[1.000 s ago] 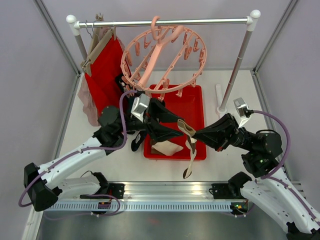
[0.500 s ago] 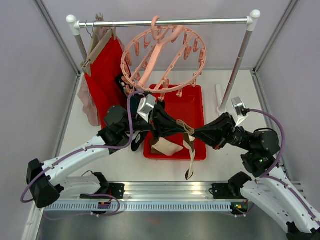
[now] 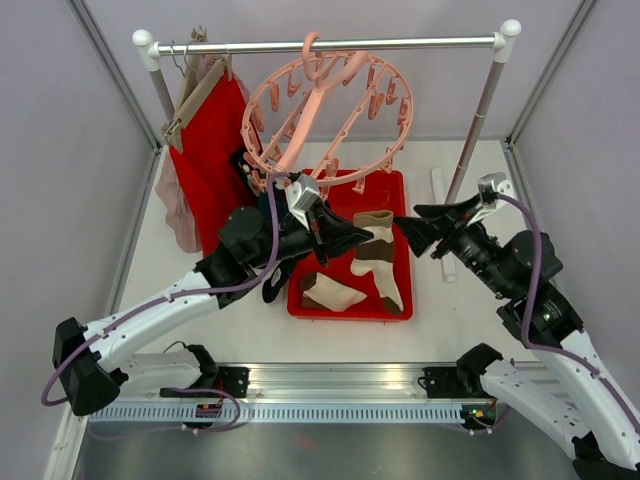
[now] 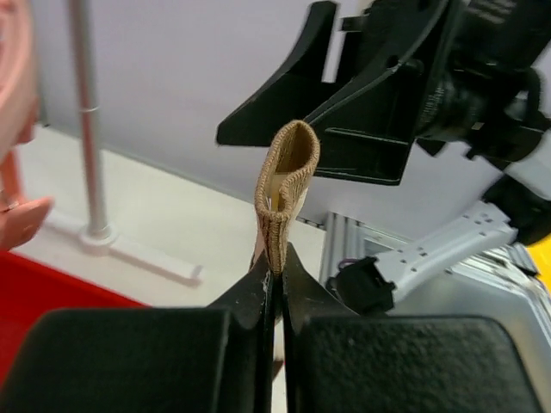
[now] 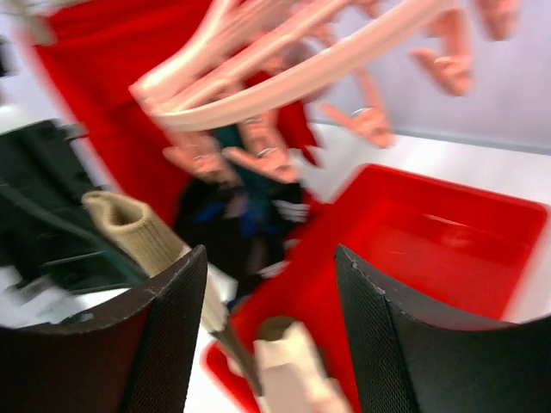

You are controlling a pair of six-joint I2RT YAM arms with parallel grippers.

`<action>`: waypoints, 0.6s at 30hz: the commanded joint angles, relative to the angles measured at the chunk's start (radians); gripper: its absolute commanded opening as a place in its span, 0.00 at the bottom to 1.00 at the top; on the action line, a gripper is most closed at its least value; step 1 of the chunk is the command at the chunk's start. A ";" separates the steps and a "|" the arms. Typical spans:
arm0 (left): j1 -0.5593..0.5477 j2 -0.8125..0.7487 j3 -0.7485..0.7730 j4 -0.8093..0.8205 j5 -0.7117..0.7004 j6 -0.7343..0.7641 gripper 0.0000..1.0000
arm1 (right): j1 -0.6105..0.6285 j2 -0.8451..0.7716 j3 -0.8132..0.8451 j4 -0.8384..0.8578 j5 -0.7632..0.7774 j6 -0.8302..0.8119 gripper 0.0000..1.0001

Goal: Clip the socks to the hanger
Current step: Pick up the sock from the bin, then clamp the hanger.

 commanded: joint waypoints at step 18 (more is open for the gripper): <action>-0.005 0.009 -0.012 -0.224 -0.553 0.046 0.02 | -0.007 0.322 0.136 0.143 0.168 -0.480 0.73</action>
